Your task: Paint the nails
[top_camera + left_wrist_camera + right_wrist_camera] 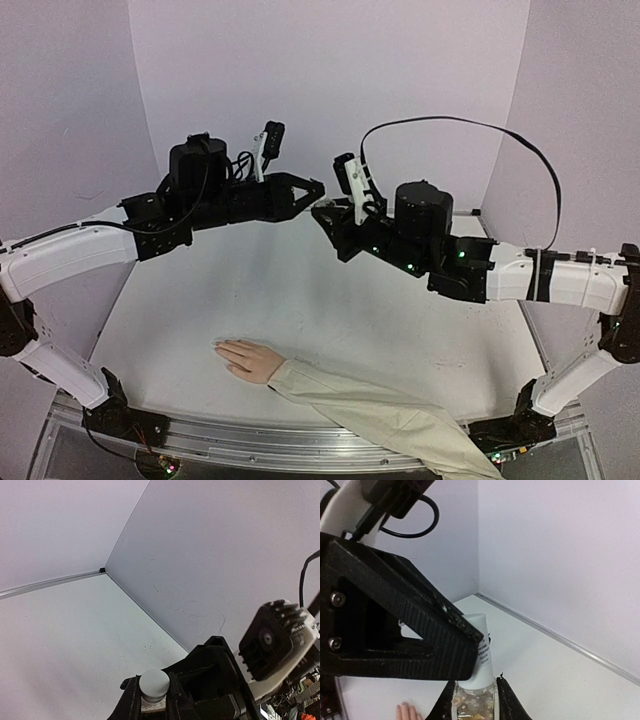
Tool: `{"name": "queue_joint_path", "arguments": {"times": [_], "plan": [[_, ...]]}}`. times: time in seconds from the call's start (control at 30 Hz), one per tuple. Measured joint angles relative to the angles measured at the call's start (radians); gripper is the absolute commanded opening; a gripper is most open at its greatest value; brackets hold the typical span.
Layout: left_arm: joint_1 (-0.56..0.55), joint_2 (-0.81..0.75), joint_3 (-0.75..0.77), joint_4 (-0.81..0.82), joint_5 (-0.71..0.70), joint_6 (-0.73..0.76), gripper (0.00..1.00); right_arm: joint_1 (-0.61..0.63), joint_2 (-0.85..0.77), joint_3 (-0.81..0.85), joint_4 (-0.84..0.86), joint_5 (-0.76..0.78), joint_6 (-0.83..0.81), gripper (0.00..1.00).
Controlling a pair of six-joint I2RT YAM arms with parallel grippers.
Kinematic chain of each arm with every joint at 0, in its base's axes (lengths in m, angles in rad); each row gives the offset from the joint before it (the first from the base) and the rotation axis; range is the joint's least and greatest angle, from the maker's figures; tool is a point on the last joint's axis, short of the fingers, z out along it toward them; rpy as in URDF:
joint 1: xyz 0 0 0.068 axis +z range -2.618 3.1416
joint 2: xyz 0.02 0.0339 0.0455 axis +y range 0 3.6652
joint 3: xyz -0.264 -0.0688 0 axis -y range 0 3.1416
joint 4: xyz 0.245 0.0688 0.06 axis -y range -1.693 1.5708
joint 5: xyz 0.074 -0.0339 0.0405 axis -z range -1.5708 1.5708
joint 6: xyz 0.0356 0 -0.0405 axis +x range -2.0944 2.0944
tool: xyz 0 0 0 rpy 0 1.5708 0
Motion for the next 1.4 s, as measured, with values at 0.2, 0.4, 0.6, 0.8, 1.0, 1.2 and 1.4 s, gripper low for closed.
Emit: {"name": "queue_joint_path", "arguments": {"times": [0.2, 0.4, 0.6, 0.8, 1.0, 1.2, 1.4], "plan": [[-0.008, 0.029, 0.0, 0.005, -0.058, -0.011, 0.0, 0.031, 0.036, 0.0, 0.023, 0.16, -0.098, 0.0], [-0.008, 0.031, 0.0, -0.004, -0.055, -0.018, 0.12, 0.008, 0.027, -0.036, 0.063, 0.079, -0.114, 0.0], [-0.017, 0.029, 0.0, -0.018, 0.011, -0.024, 0.51, -0.021, -0.018, -0.072, 0.065, -0.031, -0.117, 0.0], [-0.027, -0.02, 0.003, -0.123, 0.052, -0.018, 0.7, -0.056, -0.067, -0.082, 0.019, -0.155, -0.141, 0.0], [-0.026, -0.057, 0.084, -0.336, 0.031, -0.013, 0.69, -0.061, -0.08, -0.082, -0.045, -0.237, -0.17, 0.0], [-0.014, -0.054, 0.189, -0.479, 0.041, -0.006, 0.59, -0.061, -0.063, -0.05, -0.099, -0.297, -0.194, 0.0], [-0.008, -0.017, 0.238, -0.542, 0.054, 0.013, 0.5, -0.061, -0.047, -0.035, -0.111, -0.33, -0.197, 0.0]]}}
